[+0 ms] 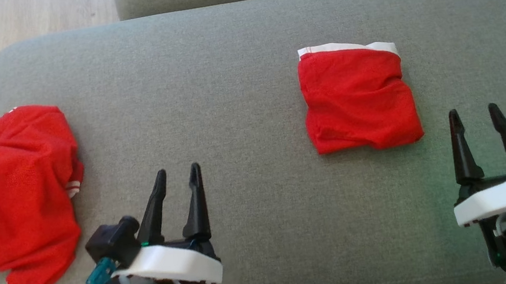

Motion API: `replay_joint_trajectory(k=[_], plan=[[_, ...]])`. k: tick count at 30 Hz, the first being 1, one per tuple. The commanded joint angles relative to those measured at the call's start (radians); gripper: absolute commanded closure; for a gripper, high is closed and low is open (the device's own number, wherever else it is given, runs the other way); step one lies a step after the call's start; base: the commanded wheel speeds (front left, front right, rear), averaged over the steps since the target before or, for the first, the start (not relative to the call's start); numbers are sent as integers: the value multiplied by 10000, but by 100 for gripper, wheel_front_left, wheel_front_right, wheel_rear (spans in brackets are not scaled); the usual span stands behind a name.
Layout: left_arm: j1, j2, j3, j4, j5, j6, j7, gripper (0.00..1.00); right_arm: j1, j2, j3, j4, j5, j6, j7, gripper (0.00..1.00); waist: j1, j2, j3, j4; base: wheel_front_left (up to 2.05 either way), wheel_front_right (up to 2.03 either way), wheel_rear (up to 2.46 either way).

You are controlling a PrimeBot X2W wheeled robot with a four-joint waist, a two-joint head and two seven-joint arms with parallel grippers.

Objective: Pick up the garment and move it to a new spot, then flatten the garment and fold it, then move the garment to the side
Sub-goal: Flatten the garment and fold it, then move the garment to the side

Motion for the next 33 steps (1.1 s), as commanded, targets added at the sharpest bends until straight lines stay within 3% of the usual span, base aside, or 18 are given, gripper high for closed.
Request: replay_joint_trajectory(k=[1, 14, 33], plan=[[-211, 39, 413, -311, -16, -50, -92, 0, -175, 62, 70, -474, -152, -7, -105, 0, 0, 0, 18, -26, 0, 0, 0], [-258, 39, 304, -387, 49, -112, -92, 0, -337, 175, 8, -465, -415, -7, -106, 0, 0, 0, 336, 71, 0, 0, 0], [-1221, 39, -263, -427, 34, -68, -92, 0, -3546, -856, 801, 2589, 1847, -7, 1582, 0, 0, 0, 1983, 737, 0, 0, 0]])
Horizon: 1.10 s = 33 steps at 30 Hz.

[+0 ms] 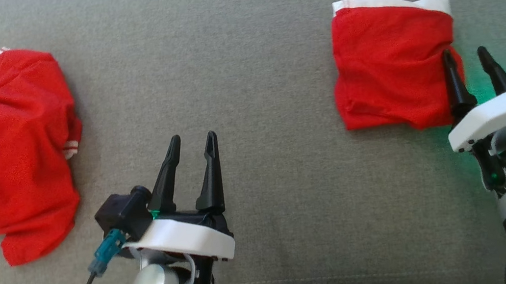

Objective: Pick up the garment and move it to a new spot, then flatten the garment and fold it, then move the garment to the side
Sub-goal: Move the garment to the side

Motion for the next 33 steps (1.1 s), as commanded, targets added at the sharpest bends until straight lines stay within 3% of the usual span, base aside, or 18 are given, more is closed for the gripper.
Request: replay_joint_trajectory(k=[1, 5, 7, 8, 14, 20, 33], plan=[[-331, 29, 244, -308, 13, 17, -92, 0, -273, -119, 259, -205, 84, -7, 16, 0, -1, 0, 73, 85, 0, 0, 0], [-410, 29, 175, -333, -10, 45, -92, 0, -545, -266, 747, 268, 484, -7, 123, 0, -1, 0, 188, 210, 0, 0, 0], [-452, 29, 152, -349, 3, 57, -92, 0, -657, -426, 993, 502, 495, -7, 157, 92, -1, 0, 249, 259, 0, 0, 0], [-465, 29, 141, -350, 10, 62, -92, 0, -703, -489, 1131, 589, 466, -7, 118, 100, -1, 0, 256, 278, 0, 0, 0], [-460, 29, 163, -336, 64, 95, -92, 0, -960, -783, 1907, 783, 235, -7, -571, 100, -1, 0, 141, 220, 0, 0, 0], [-406, 29, 163, -335, 174, -32, -92, 0, -1186, -1631, 3183, 506, -290, -7, -977, 100, -1, 0, -71, -167, 0, 0, 0], [-619, 29, 147, -437, 398, -129, -92, 0, -1994, -3979, 4652, 186, 520, -7, -9, 100, -1, 0, -91, -1686, 0, 0, 0]])
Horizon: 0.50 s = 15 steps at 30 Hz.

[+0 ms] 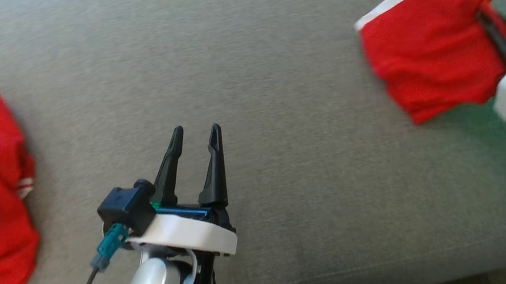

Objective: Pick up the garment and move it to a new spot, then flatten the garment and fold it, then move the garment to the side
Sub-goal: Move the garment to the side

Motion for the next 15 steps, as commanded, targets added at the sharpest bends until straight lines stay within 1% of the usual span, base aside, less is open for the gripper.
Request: replay_joint_trajectory(k=[1, 4, 6, 10, 15], plan=[[-519, 29, 200, -353, 172, -66, -92, 0, -284, -475, 212, -179, 141, -7, 90, 100, 0, 0, 206, -413, 0, 0, 0], [-890, 29, 131, -377, 334, -138, -92, 0, -655, -896, 293, -16, 277, -7, 220, 100, 0, 0, 480, -730, 0, 0, 0], [-1182, 29, 110, -419, 431, -165, -92, 0, -960, -1068, 154, 152, 355, -7, 303, 100, 0, 0, 738, -928, 0, 0, 0], [-1600, 29, 103, -465, 532, -192, -92, 0, -1438, -1224, -84, 559, 300, -7, 346, 100, 0, 0, 1105, -1179, 0, 0, 0], [-2090, 29, 49, -446, 619, -200, -92, 0, -2174, -1119, -935, 1365, 21, -7, 189, 100, 0, 0, 1573, -1419, 0, 0, 0]])
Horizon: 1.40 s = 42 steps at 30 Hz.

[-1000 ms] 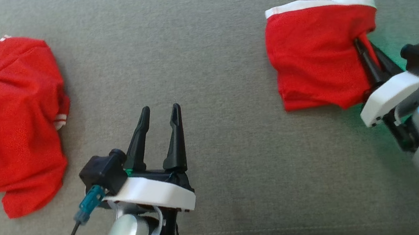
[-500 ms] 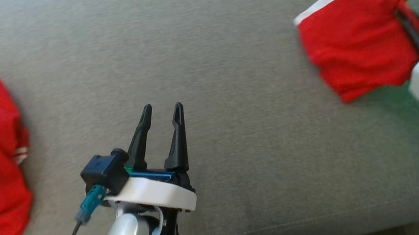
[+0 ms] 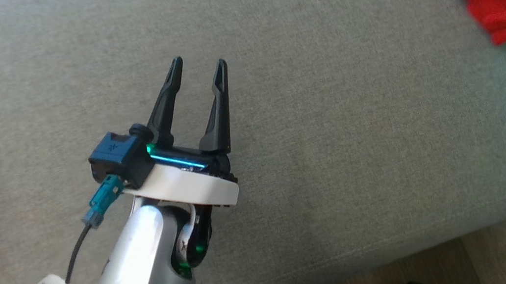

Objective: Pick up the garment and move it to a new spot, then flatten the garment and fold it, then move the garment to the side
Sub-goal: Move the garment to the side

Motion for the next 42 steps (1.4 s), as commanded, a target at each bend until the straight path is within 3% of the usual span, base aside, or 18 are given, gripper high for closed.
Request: replay_joint_trajectory(k=[1, 10, 17, 22, 29, 38, 39, 40, 41, 42], plan=[[-288, 39, 263, -349, 102, -30, -51, 0, -60, -227, -85, -93, -112, -7, -145, 100, -1, 0, 225, -155, 0, 0, 0], [-346, 39, 332, -243, 54, -61, -51, 0, -499, 213, -407, 440, -310, -7, -657, 100, -1, 0, 449, -94, 0, 0, 0], [-61, 39, 431, -200, -67, -50, -51, 0, -583, 785, -22, -1318, 1223, -7, -936, 100, -1, 0, 218, 22, 0, 0, 0], [8, 39, 409, -216, -99, -14, -51, 0, -387, 464, -117, -2243, 2356, -7, -390, 100, -1, 0, 222, 95, 0, 0, 0], [-155, 39, 341, -322, -48, 10, -51, 0, -247, -123, -335, -621, 1651, -7, 425, 100, -1, 0, 598, 235, 0, 0, 0], [-242, 39, 532, -300, 127, 2, -51, 0, -1173, 273, -1180, 1561, 283, -7, 391, 100, -1, 0, 853, 301, 0, 0, 0], [-230, 39, 578, -294, 139, -7, -51, 0, -1366, 382, -1350, 1984, 5, -7, 479, 81, -1, 0, 853, 314, 0, 0, 0], [-230, 39, 578, -294, 139, -7, -51, 0, -1366, 382, -1350, 1984, 5, -7, 479, 81, -1, 0, 853, 314, 0, 0, 0], [-225, 39, 595, -289, 139, -8, -51, 0, -1439, 469, -1432, 2134, -65, -7, 480, 53, -1, 0, 845, 323, 0, 0, 0], [-218, 39, 614, -286, 137, -6, -51, 0, -1490, 566, -1477, 2235, -123, -7, 471, 14, -1, 0, 830, 327, 0, 0, 0]])
